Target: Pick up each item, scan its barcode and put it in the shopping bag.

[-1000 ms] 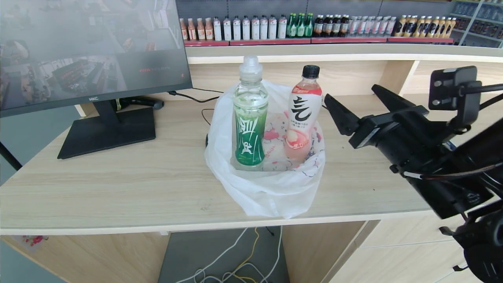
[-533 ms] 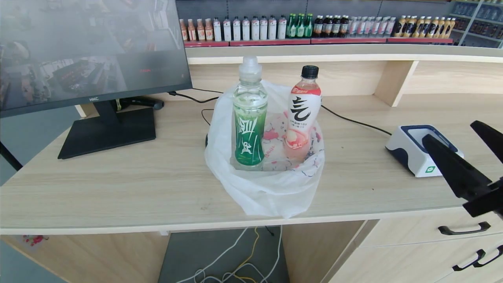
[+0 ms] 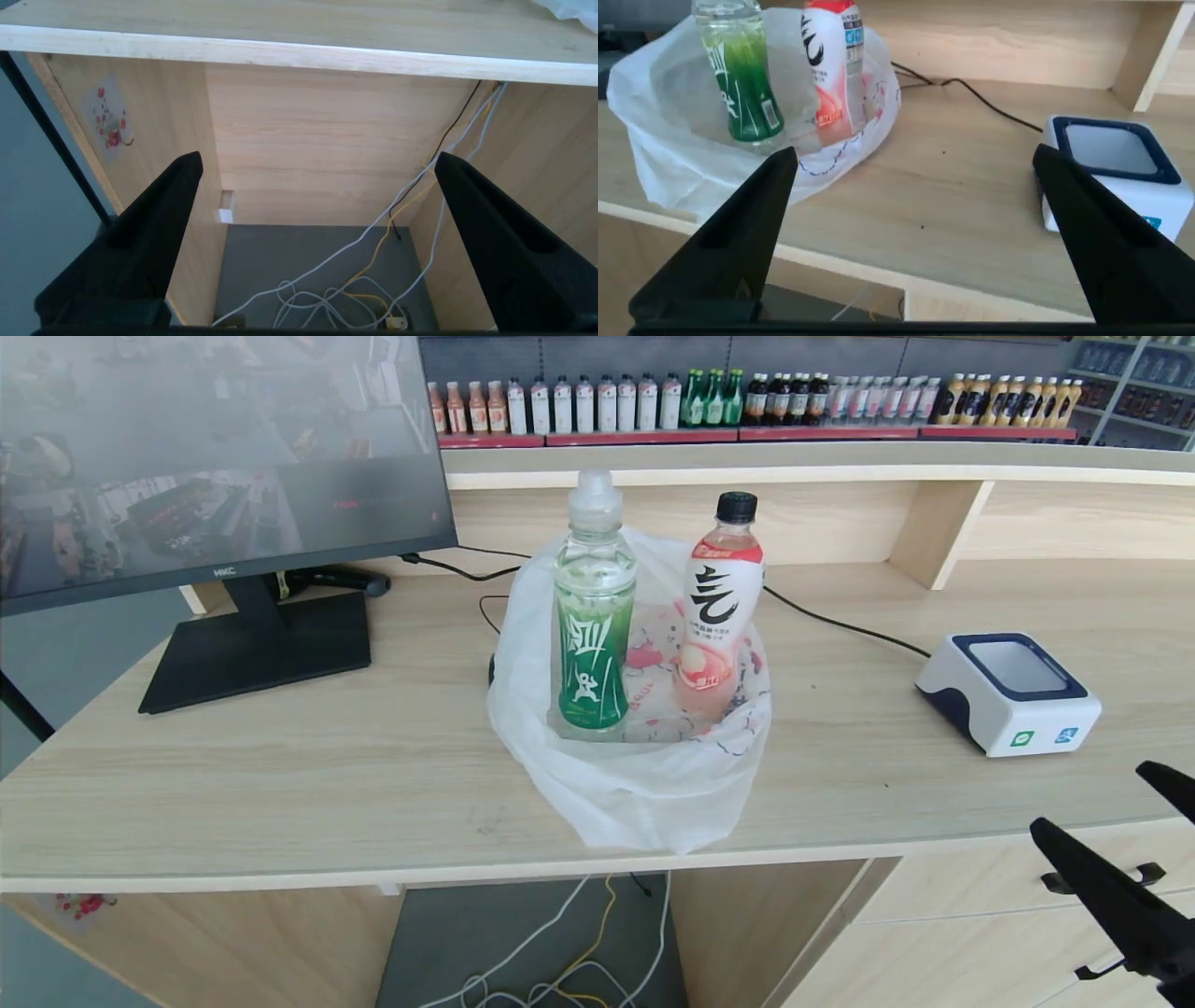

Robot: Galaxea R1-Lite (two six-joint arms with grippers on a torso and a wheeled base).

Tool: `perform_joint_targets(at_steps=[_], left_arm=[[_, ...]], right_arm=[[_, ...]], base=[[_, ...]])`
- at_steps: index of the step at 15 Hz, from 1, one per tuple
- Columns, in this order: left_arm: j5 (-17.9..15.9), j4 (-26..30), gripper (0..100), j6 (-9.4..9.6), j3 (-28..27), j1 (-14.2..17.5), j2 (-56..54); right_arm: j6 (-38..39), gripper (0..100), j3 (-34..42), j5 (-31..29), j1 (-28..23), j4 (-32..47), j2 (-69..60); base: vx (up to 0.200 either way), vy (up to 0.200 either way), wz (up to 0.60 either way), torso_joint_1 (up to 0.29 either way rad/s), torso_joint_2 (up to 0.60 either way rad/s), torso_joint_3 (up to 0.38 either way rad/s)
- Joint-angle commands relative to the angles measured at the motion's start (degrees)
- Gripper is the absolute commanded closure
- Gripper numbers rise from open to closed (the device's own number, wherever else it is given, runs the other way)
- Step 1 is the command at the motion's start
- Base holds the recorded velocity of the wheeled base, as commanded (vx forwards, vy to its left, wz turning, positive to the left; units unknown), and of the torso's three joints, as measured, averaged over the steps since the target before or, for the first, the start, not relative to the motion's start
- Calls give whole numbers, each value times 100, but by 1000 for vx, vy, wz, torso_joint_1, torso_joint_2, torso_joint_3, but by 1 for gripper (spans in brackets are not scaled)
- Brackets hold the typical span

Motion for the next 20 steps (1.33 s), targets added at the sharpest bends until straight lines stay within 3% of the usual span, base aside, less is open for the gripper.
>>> perform_joint_targets(at_steps=[1,3,4,9,11,12,15,20], left_arm=[[0,-1,0,1,0,0,1],[0,-1,0,-16,0,9,1],[0,-1,0,-16,0,9,1],[0,-1,0,-7,0,9,1],[0,-1,0,-16,0,0,1],[0,-1,0,-16,0,9,1],[0,-1,0,-16,0,9,1],[0,-1,0,-34,0,0,1]], right_arm=[[-256,0,-6,183,177,3175,-2373],[-520,0,-15,209,238,5689,-4034],[-528,0,-85,227,221,6374,-4614],[-414,0,-156,244,-614,6506,-4306],[-344,0,-156,341,-1968,6515,-4034],[-221,0,-156,455,-2390,6524,-4192],[-150,0,-156,455,-2609,6524,-5018],[324,0,2,587,-2891,6471,-5361]], base=[[0,0,0,0,0,0],[0,0,0,0,0,0],[0,0,0,0,0,0],[0,0,0,0,0,0],[0,0,0,0,0,0],[0,0,0,0,0,0],[0,0,0,0,0,0],[0,0,0,0,0,0]])
